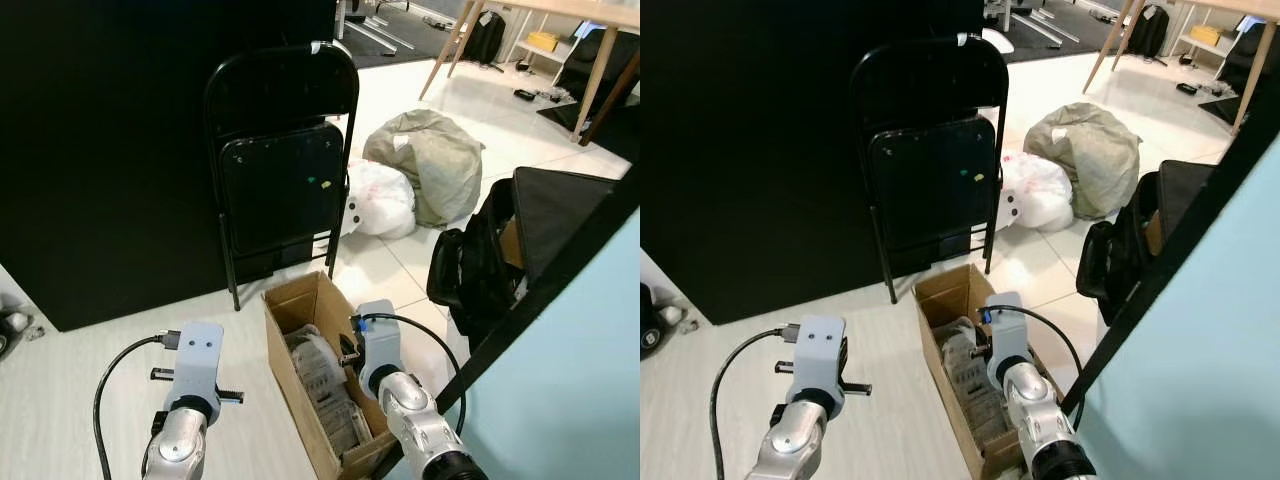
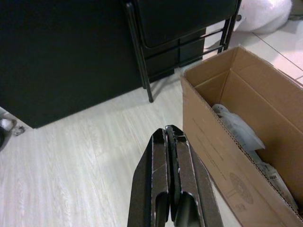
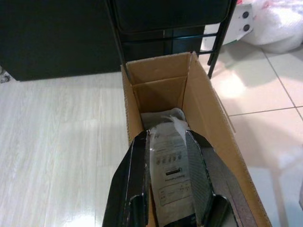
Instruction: Clean up the room
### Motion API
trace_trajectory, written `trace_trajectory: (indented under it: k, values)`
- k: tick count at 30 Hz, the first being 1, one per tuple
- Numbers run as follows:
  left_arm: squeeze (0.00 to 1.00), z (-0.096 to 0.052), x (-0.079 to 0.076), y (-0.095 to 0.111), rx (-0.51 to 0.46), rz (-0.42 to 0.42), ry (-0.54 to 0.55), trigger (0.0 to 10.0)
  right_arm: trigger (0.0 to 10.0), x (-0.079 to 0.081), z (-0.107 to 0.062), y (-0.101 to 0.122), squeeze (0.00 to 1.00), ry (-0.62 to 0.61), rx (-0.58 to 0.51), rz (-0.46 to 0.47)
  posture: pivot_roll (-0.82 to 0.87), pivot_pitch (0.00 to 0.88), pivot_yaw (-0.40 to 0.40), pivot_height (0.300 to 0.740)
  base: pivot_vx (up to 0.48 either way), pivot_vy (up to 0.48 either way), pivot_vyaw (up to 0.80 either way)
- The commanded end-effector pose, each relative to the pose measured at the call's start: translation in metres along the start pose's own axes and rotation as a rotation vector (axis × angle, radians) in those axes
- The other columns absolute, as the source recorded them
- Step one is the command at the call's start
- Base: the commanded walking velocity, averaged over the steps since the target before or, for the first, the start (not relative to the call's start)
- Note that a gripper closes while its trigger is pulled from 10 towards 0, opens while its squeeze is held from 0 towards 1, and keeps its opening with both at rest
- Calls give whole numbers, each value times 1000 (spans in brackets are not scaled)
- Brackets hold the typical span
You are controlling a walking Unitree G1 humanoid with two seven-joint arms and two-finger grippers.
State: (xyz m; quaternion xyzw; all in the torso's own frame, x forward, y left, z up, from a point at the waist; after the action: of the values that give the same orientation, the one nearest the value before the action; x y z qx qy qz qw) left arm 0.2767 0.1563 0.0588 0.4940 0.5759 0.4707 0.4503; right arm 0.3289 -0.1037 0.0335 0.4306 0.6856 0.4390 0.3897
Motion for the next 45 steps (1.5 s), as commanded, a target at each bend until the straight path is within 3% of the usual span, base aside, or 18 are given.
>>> trace_trajectory:
  k: [1,10,29,33,45]
  values:
    - [0,-3,0,-6,19,0,10,10000,10000,0,-3,-6,0,1,18,24,46,48,-29,740,0,0,0]
    - [0,-3,0,-6,18,9,10,10000,10000,3,-3,-7,0,7,15,27,50,50,-35,740,0,0,0]
    - [0,-2,3,-3,10,16,-6,10000,10000,4,-4,-9,0,13,28,22,55,59,-37,740,0,442,0]
    - [0,-4,1,-8,72,82,-63,10000,10000,5,-5,-11,0,13,31,24,57,60,-35,740,0,-211,0]
    - [0,-1,0,-10,90,91,-71,10000,10000,2,-6,-12,0,4,37,29,58,58,-32,740,0,-413,0]
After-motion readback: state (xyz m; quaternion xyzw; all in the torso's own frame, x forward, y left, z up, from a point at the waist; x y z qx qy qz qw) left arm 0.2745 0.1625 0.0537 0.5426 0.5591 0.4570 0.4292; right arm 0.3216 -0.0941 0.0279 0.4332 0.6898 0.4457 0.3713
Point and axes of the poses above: a point about 5 cm out from each wrist's last joint towards the gripper, its own z axis pointing out of the wrist towards the gripper, its own y axis along the axis of the wrist's last joint, x = y × z, the point moved 2 cm from there along z, pointing out of the wrist towards the gripper, and after that the axes turned 11 degrees about -z, right-handed, at the moved point
